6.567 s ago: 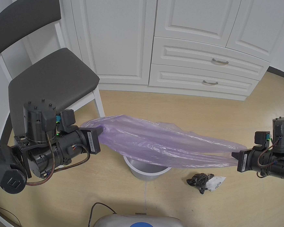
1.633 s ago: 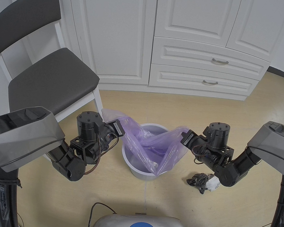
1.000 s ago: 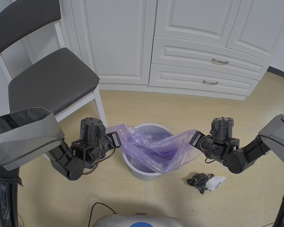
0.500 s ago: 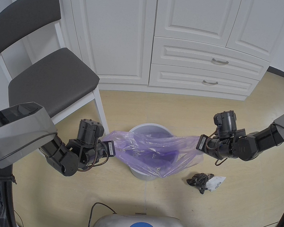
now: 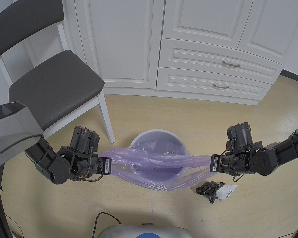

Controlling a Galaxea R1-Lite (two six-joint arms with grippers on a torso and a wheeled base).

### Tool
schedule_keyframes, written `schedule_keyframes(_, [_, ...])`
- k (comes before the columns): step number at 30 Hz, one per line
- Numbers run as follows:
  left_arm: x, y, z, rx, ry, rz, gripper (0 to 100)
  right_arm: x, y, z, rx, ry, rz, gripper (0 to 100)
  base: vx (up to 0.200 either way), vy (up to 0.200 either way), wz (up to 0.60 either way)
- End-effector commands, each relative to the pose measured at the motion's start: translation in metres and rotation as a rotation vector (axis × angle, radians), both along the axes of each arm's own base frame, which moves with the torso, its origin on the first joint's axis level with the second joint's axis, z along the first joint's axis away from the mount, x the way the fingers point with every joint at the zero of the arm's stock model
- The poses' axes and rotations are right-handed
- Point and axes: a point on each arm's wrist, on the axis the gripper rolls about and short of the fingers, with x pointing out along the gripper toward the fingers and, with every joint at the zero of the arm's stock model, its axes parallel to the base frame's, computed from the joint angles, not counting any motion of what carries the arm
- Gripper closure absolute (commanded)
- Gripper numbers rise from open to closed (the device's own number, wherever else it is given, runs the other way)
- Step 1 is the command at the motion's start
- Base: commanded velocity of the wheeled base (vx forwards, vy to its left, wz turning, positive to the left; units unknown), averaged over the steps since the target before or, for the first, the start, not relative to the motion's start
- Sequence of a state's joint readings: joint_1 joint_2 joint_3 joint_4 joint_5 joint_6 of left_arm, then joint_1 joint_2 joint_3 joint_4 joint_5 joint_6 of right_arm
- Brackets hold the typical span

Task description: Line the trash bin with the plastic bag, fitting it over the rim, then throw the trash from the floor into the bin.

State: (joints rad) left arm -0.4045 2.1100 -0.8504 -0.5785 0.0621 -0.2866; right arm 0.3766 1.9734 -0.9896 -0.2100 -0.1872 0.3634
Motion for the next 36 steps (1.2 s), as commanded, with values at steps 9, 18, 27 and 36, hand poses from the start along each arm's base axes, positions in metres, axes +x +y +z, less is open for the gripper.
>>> schedule_keyframes(9, [-0.016, 0.005, 0.023, -0.002, 0.019, -0.047, 100, -0.023, -0.008, -0.001, -0.073, 0.024, 0.062, 100, 0.0, 0.0, 0.0])
schedule_keyframes(18, [-0.028, -0.001, 0.024, 0.005, 0.027, -0.078, 100, -0.029, -0.008, -0.004, -0.099, 0.035, 0.091, 100, 0.0, 0.0, 0.0])
schedule_keyframes(27, [-0.034, 0.0, 0.027, 0.024, 0.02, -0.1, 100, -0.034, -0.009, -0.002, -0.11, 0.034, 0.105, 100, 0.0, 0.0, 0.0])
schedule_keyframes(36, [-0.039, -0.001, 0.028, 0.04, 0.021, -0.121, 100, -0.039, -0.011, -0.004, -0.138, 0.04, 0.13, 100, 0.0, 0.0, 0.0])
